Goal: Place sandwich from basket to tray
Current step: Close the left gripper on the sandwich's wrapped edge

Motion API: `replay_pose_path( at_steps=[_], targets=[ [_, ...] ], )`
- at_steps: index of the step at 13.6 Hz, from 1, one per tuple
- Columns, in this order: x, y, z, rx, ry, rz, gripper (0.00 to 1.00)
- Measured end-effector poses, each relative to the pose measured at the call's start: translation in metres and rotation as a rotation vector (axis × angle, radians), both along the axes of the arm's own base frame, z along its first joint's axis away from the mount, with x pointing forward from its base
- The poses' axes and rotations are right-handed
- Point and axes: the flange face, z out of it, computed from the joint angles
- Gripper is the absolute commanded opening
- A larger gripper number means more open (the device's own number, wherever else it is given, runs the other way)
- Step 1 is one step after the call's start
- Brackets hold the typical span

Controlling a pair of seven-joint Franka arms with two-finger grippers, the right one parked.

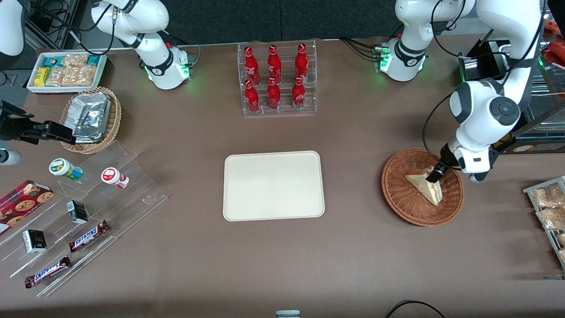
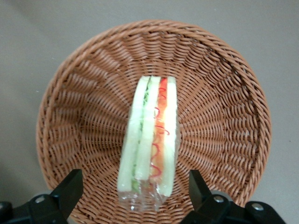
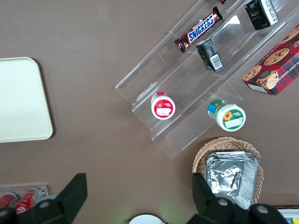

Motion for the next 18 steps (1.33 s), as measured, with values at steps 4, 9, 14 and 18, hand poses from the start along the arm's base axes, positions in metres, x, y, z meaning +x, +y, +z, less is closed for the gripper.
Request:
replay_pose_path(
  at_steps=[4, 9, 14, 18],
  targets=[
    [0.001, -0.002, -0.014, -0.001, 0.004, -0.001, 1.0],
    [0.001, -0.013, -0.035, -0.003, 0.022, -0.023, 0.9],
    [0.001, -0.02, -0.04, 0.01, 0.029, -0.054, 0.49],
    [0.002, -0.015, -0.039, 0.029, 0.028, -0.067, 0.25]
  ],
)
